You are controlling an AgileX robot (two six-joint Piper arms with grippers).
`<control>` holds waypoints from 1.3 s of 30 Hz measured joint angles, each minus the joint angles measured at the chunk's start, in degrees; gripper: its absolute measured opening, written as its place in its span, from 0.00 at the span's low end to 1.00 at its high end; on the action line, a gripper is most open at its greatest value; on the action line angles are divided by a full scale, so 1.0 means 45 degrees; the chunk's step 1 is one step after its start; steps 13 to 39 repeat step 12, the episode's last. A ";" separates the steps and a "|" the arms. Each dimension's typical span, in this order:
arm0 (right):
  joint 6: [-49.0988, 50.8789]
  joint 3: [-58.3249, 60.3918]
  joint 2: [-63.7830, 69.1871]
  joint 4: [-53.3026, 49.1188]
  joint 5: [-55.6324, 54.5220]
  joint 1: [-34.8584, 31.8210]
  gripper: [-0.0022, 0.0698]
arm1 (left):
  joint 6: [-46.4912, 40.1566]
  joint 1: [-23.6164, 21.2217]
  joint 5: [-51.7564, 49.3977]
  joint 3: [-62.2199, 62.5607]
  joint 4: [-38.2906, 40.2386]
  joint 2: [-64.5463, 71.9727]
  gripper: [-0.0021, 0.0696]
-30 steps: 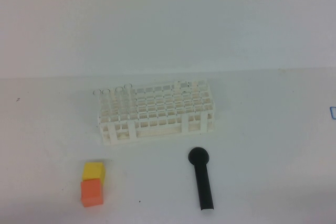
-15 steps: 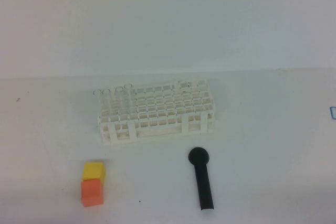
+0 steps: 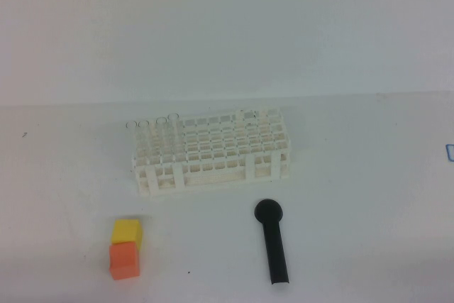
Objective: Place the test tubes
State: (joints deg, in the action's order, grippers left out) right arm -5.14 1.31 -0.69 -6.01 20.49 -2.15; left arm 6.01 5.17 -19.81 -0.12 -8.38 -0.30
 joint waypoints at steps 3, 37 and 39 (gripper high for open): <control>0.0000 0.0000 0.0000 0.0000 0.0000 0.0000 0.03 | 0.0000 0.0000 0.0000 0.0000 0.0305 0.0000 0.03; 0.0000 0.0000 0.0000 0.0000 0.0000 0.0000 0.03 | -0.0028 0.0000 0.0026 0.0000 0.0529 0.0000 0.03; 0.0000 0.0000 0.0000 0.0000 0.0000 0.0000 0.03 | -0.0028 0.0000 0.0026 0.0000 0.0529 0.0000 0.03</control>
